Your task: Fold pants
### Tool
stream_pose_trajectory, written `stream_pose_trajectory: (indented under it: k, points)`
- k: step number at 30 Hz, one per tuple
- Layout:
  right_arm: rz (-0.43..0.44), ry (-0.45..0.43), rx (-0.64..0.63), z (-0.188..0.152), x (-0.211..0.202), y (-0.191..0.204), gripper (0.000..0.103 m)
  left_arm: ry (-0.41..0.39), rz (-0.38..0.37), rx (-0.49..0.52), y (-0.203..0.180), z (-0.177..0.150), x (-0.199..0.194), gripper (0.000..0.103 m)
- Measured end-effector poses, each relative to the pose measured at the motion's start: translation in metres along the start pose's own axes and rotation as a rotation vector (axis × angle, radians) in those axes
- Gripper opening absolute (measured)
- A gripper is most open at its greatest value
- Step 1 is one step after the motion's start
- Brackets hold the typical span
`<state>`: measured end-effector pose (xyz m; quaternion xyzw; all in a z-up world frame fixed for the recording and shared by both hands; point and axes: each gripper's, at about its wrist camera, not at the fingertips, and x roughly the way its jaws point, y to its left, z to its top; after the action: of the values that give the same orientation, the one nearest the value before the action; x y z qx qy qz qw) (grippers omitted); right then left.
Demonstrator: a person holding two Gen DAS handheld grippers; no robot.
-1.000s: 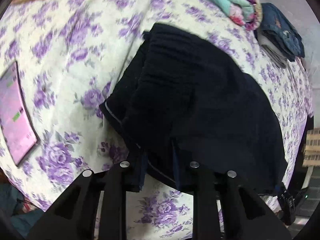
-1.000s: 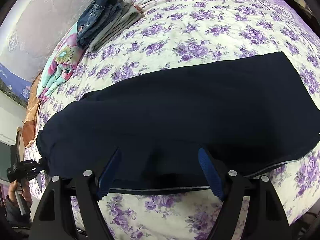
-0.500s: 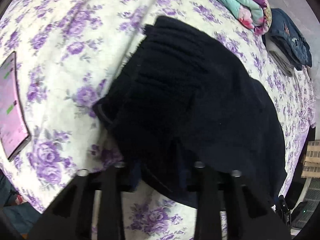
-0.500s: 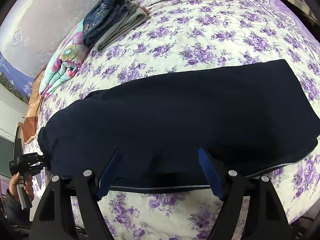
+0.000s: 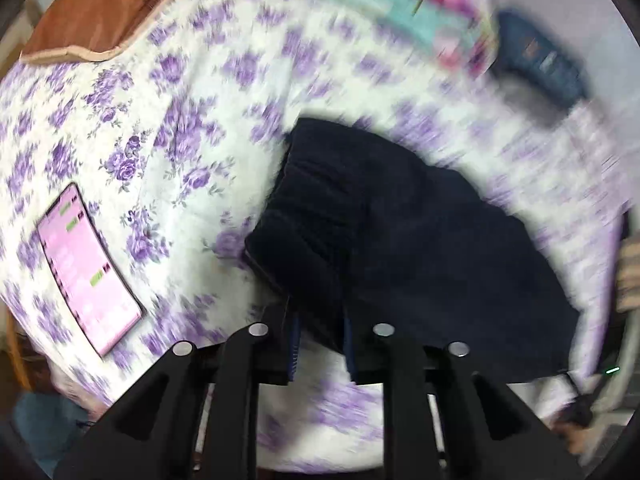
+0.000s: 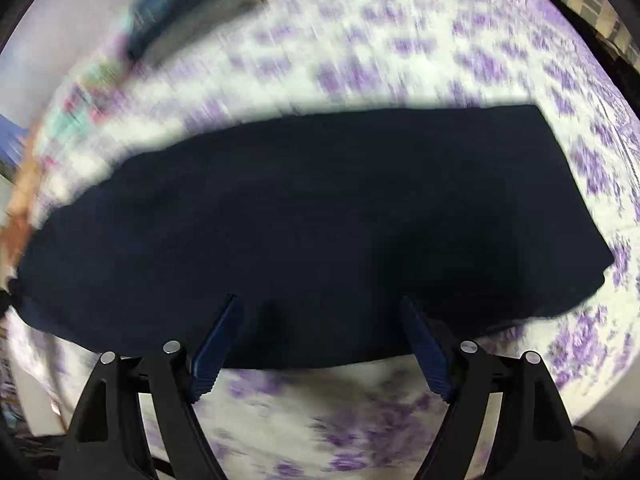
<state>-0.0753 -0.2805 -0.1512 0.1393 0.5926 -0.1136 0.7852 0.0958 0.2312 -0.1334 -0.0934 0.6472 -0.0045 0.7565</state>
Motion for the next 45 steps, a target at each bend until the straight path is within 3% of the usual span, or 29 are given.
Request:
stream_pose_trajectory:
  k: [2,3,5,7,9,13,15,17,20,23,25,28,29,32,35,40,42,45]
  points:
    - [-0.025,0.03,-0.024,-0.006,0.012,-0.002,0.082,0.057,0.066,0.005,-0.005,0.002,0.03,0.032]
    - [-0.03,0.023,-0.041,-0.007,0.01,-0.001,0.082,0.037,0.073,-0.014,-0.004,-0.002,0.033,0.035]
    - [-0.014,0.032,-0.045,-0.007,0.003,-0.003,0.082,-0.002,0.099,-0.026,-0.002,-0.005,0.025,0.057]
    - [0.023,0.008,-0.014,-0.003,-0.007,-0.007,0.082,-0.015,0.122,-0.038,0.005,-0.006,0.011,0.064]
    - [0.074,-0.067,-0.007,0.007,-0.023,-0.007,0.082,-0.047,0.087,-0.061,0.013,-0.005,-0.008,0.063]
    - [0.126,-0.175,-0.092,0.039,-0.034,0.021,0.08,-0.219,0.062,-0.055,0.011,-0.001,-0.054,0.064]
    - [0.184,-0.196,-0.16,0.061,-0.028,0.051,0.069,-0.291,-0.025,-0.012,-0.01,0.003,-0.067,0.071]
    - [0.233,-0.21,-0.23,0.085,-0.021,0.084,0.055,-0.323,-0.048,0.032,-0.037,0.011,-0.062,0.073]
    - [0.321,-0.205,-0.278,0.12,-0.004,0.14,0.052,-0.314,-0.058,0.103,-0.072,0.021,-0.035,0.073]
    - [0.385,-0.188,-0.284,0.135,0.014,0.179,0.052,-0.259,0.007,0.055,-0.075,0.026,-0.002,0.073]
    - [0.411,-0.123,-0.307,0.132,0.036,0.208,0.052,-0.2,0.014,-0.022,-0.064,0.025,0.02,0.073]
    - [0.31,0.01,-0.436,0.113,0.073,0.234,0.043,-0.208,-0.004,-0.009,-0.054,0.015,0.027,0.073]
    - [0.305,0.003,-0.45,0.111,0.073,0.236,0.042,-0.207,0.003,0.013,-0.055,0.014,0.027,0.073]
    - [0.343,0.013,-0.422,0.12,0.07,0.234,0.039,-0.211,0.014,0.049,-0.055,0.011,0.026,0.074]
    - [0.456,0.052,-0.324,0.139,0.069,0.225,0.039,-0.22,-0.004,0.046,-0.053,0.011,0.028,0.076]
    - [0.442,0.104,-0.296,0.15,0.085,0.23,0.033,-0.221,-0.026,0.044,-0.049,0.011,0.028,0.077]
    - [0.372,0.116,-0.357,0.145,0.092,0.245,0.027,-0.221,-0.035,0.035,-0.048,0.012,0.028,0.077]
    - [0.239,0.059,-0.505,0.135,0.092,0.268,0.011,-0.217,-0.041,0.027,-0.049,0.013,0.029,0.079]
